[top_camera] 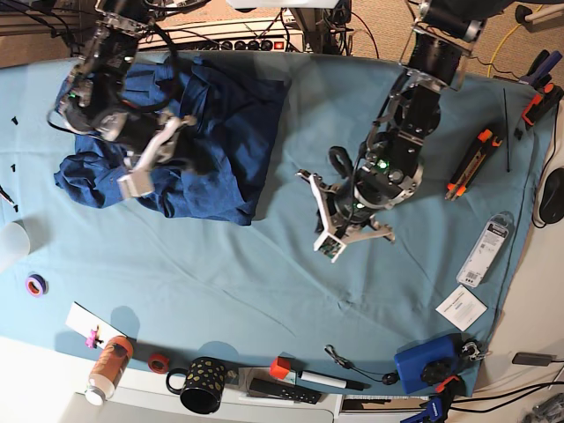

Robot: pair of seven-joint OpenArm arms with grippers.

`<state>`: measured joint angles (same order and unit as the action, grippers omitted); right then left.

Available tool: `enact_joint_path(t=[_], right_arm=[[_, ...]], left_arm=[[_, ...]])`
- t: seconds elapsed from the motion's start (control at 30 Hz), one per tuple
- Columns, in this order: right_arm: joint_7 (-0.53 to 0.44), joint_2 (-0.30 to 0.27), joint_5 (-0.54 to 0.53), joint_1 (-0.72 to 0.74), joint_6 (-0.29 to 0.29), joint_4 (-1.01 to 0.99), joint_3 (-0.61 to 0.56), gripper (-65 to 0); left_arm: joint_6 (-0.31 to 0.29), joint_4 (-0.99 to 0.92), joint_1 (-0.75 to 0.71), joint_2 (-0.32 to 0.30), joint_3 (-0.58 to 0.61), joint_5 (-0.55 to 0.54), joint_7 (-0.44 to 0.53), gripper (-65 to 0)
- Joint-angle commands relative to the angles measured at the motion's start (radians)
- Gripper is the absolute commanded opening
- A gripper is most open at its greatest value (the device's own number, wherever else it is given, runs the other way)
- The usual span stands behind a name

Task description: Layout the t-shirt on the table in an organized manner, then fold the t-shirt properly

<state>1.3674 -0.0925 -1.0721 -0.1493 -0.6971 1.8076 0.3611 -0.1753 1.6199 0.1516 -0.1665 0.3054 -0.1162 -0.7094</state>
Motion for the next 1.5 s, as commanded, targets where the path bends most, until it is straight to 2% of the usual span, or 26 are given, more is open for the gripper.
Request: enact_joint_path(t=[0.0,0.17,0.3,0.43,0.67,0.77,0.83,0.97,1.03,1.1,1.2,1.3,1.47], right_arm=[[-0.055,0.006,0.011,0.014,-0.001,0.017,-0.021,-65.0],[-0.155,0.079,0.223,0.014,-0.001,0.017,-0.148,-65.0],[-0.226,0.096,0.435,0.014,-0.001,0.017,-0.252,-65.0],[-0.286,0.095,0.616,0.014,0.081,0.017,-0.296,-65.0],[-0.330,0.091,0.802,0.031,0.173,0.017,-0.278,-65.0],[-0.341,0.068,0.859,0.056,0.217,0.017,-0.267,-65.0],[-0.363,0.039,0.920,0.076,0.269,0.017,-0.267,-65.0],[-0.408,-0.016,1.052,0.119,0.417,0.017,-0.267,-65.0],[-0.407,-0.042,1.094,0.140,0.465,0.017,-0.267,-65.0],[-0.405,-0.062,1.129,0.156,0.507,0.017,-0.267,-65.0],[-0.403,-0.078,1.148,0.164,0.539,0.017,-0.267,-65.0],[-0.398,-0.079,1.084,0.163,0.530,0.017,-0.267,-65.0],[-0.398,-0.071,0.826,0.161,0.346,0.018,-0.268,-65.0]], left_arm=[[0.000,0.017,0.011,0.005,-0.003,-0.003,0.022,-65.0],[0.000,0.017,-0.021,0.006,-0.003,-0.003,0.023,-65.0],[-0.001,0.017,-0.034,0.005,-0.003,-0.003,0.023,-65.0],[0.000,0.017,-0.041,0.005,-0.003,0.000,0.023,-65.0],[-0.001,0.017,-0.041,0.005,-0.003,0.000,0.022,-65.0],[-0.005,0.017,-0.041,0.005,-0.003,-0.002,0.022,-65.0],[-0.005,0.017,-0.041,0.005,-0.003,-0.005,0.022,-65.0],[-0.005,0.017,-0.043,0.005,-0.003,-0.005,0.022,-65.0],[-0.008,0.017,-0.047,0.005,-0.003,-0.008,0.023,-65.0],[-0.008,0.017,-0.050,0.005,-0.003,-0.016,0.022,-65.0],[-0.008,0.017,-0.054,0.005,-0.003,-0.019,0.023,-65.0],[-0.008,0.017,-0.055,0.005,-0.003,-0.019,0.023,-65.0],[-0.008,0.017,-0.055,0.005,-0.003,-0.019,0.030,-65.0]])
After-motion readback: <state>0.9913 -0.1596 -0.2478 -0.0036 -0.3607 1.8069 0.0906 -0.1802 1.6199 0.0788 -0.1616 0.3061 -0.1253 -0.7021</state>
